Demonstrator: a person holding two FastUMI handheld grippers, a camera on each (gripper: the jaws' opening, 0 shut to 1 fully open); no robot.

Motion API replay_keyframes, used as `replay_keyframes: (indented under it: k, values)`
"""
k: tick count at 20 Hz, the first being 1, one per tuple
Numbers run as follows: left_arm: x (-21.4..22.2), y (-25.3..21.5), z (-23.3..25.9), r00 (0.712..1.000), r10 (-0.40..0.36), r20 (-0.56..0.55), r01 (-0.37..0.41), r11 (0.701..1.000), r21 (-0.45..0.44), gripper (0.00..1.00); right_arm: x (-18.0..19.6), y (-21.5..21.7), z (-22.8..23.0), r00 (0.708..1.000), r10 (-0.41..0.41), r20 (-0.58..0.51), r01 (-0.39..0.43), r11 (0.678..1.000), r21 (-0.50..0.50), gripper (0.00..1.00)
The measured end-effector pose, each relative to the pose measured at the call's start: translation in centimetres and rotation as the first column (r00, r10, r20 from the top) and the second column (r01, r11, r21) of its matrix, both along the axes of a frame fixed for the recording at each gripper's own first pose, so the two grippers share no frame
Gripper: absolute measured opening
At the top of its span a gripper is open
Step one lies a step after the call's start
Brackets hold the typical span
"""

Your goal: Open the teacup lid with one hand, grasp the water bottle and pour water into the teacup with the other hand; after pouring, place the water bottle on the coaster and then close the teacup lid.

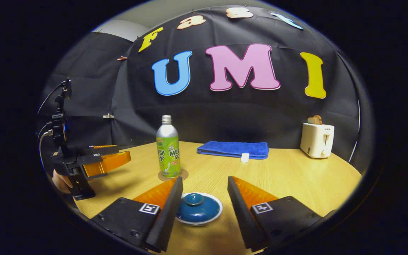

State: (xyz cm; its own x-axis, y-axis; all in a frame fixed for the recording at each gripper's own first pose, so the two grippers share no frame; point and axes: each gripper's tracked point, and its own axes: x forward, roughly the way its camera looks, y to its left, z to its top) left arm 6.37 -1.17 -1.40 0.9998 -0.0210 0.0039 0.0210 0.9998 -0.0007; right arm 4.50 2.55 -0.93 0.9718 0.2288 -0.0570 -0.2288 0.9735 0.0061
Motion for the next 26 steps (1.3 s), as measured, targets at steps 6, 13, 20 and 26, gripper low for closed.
replay_keyframes:
  k: [6, 13, 20, 26]
  values:
    - [-1.1, -3.3, 0.1, 1.000, -0.029, 0.002, 0.029, 1.000, 0.002, 0.96, -0.5, -5.2, 0.5, 0.982, -0.184, 0.044, 0.184, 0.983, 0.010, 1.00]
    - [-1.6, -5.6, 0.2, 0.999, -0.032, 0.002, 0.032, 0.999, 0.002, 0.96, -0.9, -7.5, 1.0, 0.945, -0.321, 0.062, 0.321, 0.947, 0.000, 1.00]
    - [-1.6, -5.5, 0.2, 1.000, -0.023, 0.003, 0.023, 1.000, 0.003, 0.96, -1.0, -6.5, 0.9, 0.962, -0.267, 0.058, 0.268, 0.963, 0.001, 1.00]
    - [-1.6, -5.6, 0.2, 1.000, -0.026, 0.004, 0.026, 1.000, 0.003, 0.96, -1.1, -6.5, 1.0, 0.961, -0.269, 0.058, 0.269, 0.963, 0.001, 1.00]
